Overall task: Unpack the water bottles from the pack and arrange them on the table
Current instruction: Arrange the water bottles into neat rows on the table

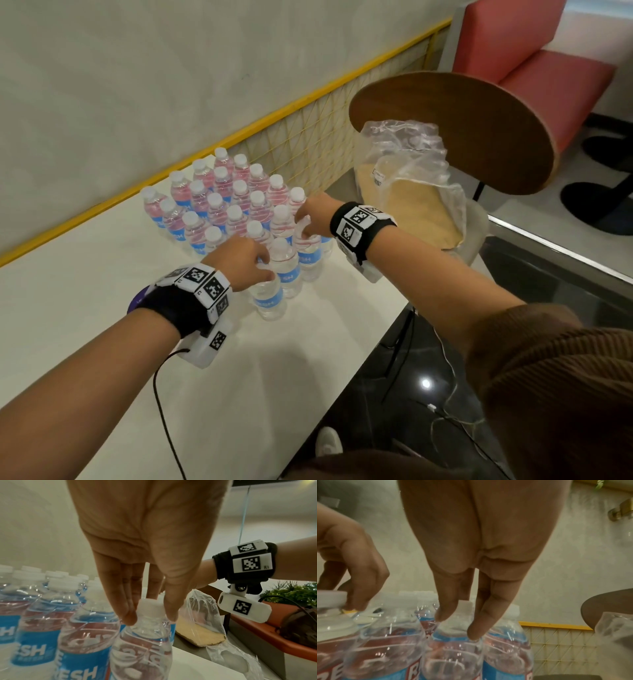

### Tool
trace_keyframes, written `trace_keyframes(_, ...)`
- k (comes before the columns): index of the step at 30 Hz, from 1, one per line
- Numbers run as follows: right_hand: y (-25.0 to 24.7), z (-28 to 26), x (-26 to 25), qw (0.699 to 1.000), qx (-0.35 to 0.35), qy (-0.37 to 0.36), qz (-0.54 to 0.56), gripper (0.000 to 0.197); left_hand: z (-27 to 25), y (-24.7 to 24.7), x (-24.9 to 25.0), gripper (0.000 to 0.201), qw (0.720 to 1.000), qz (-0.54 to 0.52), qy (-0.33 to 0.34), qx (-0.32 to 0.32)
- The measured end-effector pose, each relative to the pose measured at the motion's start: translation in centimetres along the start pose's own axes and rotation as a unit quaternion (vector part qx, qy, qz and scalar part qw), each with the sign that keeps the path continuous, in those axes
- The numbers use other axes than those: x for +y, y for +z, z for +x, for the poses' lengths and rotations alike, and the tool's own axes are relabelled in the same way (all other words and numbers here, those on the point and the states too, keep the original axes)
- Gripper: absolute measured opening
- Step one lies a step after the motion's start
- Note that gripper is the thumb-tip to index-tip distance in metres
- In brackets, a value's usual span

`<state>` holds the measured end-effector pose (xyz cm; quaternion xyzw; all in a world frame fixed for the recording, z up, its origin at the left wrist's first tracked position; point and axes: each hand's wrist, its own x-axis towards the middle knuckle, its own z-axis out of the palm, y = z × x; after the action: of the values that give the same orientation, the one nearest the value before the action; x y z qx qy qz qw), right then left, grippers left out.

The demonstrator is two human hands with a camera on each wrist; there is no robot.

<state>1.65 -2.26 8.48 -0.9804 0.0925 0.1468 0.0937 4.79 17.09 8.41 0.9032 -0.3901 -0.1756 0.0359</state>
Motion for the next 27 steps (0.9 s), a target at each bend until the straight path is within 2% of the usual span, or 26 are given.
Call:
trace_keyframes(4,-0.1,0.7,0.3,0.999,-0.014,-0.031,-0.033,0.043,-0.1,0.0,0.1,0.032,1.0,-0.011,-0.003,0.001)
trace_keyframes(7,-0.1,0.9,0.5,0.999,-0.009,-0.026,-0.02,0.047,-0.2,0.0,0.1,0.031,1.0,-0.022,-0.012,-0.002)
trace_keyframes(9,-0.7,0.6,1.1,0.999,0.022,-0.006,0.025,0.053,-0.3,0.1,-0.1,0.034,1.0,-0.018,-0.015,-0.011)
trace_keyframes(11,-1.5,0.6,2.2,0.993,0.088,0.039,0.075,0.052,-0.4,0.2,-0.4,0.037,0.999,-0.008,-0.02,-0.025)
trace_keyframes(13,-1.7,0.9,3.1,0.987,0.113,0.084,0.072,0.051,-0.6,0.4,-0.6,0.04,0.999,-0.002,-0.023,-0.033)
trace_keyframes(17,-0.8,1.2,3.0,0.995,0.037,0.091,0.02,0.048,-0.7,0.6,-0.4,0.035,0.999,-0.006,-0.028,-0.027)
trace_keyframes(27,-1.3,1.8,4.2,0.999,0.013,0.038,0.026,0.042,-0.8,1.0,-0.6,0.034,0.998,-0.041,-0.036,-0.017)
